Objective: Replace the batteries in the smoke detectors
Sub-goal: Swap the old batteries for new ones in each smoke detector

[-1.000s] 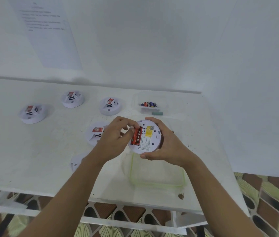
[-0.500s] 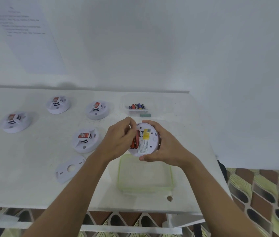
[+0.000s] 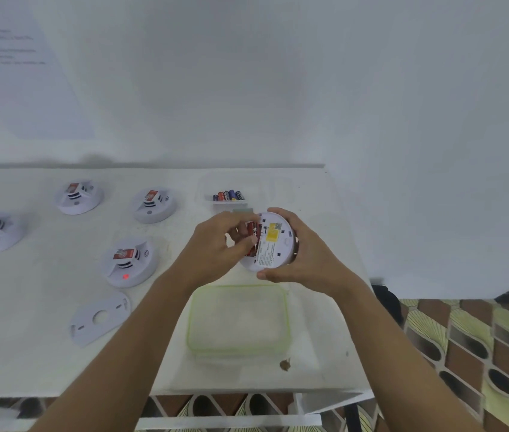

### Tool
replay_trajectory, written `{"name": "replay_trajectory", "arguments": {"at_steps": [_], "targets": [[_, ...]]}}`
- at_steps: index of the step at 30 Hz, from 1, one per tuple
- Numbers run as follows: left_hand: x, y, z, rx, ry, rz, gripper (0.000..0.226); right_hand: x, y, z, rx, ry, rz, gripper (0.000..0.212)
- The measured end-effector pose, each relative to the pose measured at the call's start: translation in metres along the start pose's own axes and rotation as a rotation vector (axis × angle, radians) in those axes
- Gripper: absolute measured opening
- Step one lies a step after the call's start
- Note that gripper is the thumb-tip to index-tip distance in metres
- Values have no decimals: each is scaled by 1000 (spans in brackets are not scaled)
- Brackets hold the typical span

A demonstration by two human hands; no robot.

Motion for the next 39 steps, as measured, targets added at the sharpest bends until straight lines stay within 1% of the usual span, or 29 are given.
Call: {"name": "replay_trajectory", "arguments": {"at_steps": [2, 4, 5, 8, 9, 10, 11, 12, 13, 15, 17, 18, 20, 24, 27, 29, 32, 34, 36, 39], "targets": [[-5, 3, 3, -14, 58, 58, 36, -1, 0, -4, -15, -5, -3, 94], [-9, 5, 2, -47, 2, 78, 31, -2, 0, -10, -31, -10, -7, 94], [-9, 6, 1, -65, -74, 58, 28, -3, 0, -13, -41, -18, -9, 94], [-5, 8, -4, -163, -414, -54, 19, -3, 3, -24, -85, -51, -20, 94], [-3, 9, -6, -208, -496, -81, 17, -4, 4, -27, -98, -54, -24, 94], [0, 9, -9, -251, -528, -104, 16, -4, 5, -30, -109, -49, -26, 94], [4, 9, -12, -282, -496, -130, 16, -6, 6, -33, -121, -40, -25, 94], [9, 9, -15, -291, -396, -160, 15, -7, 7, -35, -133, -30, -23, 94], [13, 10, -15, -261, -244, -184, 14, -8, 8, -37, -146, -19, -23, 95], [18, 15, -8, -104, 90, -205, 11, -11, 8, -40, -164, -1, -29, 95], [25, 20, 6, 54, 359, -219, 15, -13, 9, -41, -174, 6, -34, 96], [29, 23, 13, 109, 450, -241, 17, -13, 10, -42, -176, 10, -37, 96], [37, 27, 23, 184, 543, -305, 18, -14, 11, -43, -177, 7, -40, 97], [52, 35, 33, 262, 554, -422, 18, -16, 14, -44, -169, -32, -42, 98], [58, 37, 34, 242, 505, -469, 34, -17, 16, -46, -165, -51, -45, 97], [61, 35, 30, 224, 469, -496, 37, -17, 16, -48, -159, -52, -47, 97], [64, 33, 25, 217, 391, -516, 28, -17, 16, -49, -145, -51, -51, 96], [59, 32, 23, 208, 293, -515, 21, -18, 16, -50, -135, -47, -53, 96], [52, 30, 21, 183, 186, -518, 19, -18, 16, -51, -127, -34, -56, 96], [37, 28, 17, 113, 176, -487, 15, -18, 16, -53, -116, -29, -63, 96]]}}
Point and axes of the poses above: each hand's wrist, its own y-axis towards the middle knuckle, its own z-axis out of the palm, x = y × z, the point moved 7 cm from there along y, towards the middle knuckle, and after that the axes turned 8 degrees about -y, right-handed, at the moved point
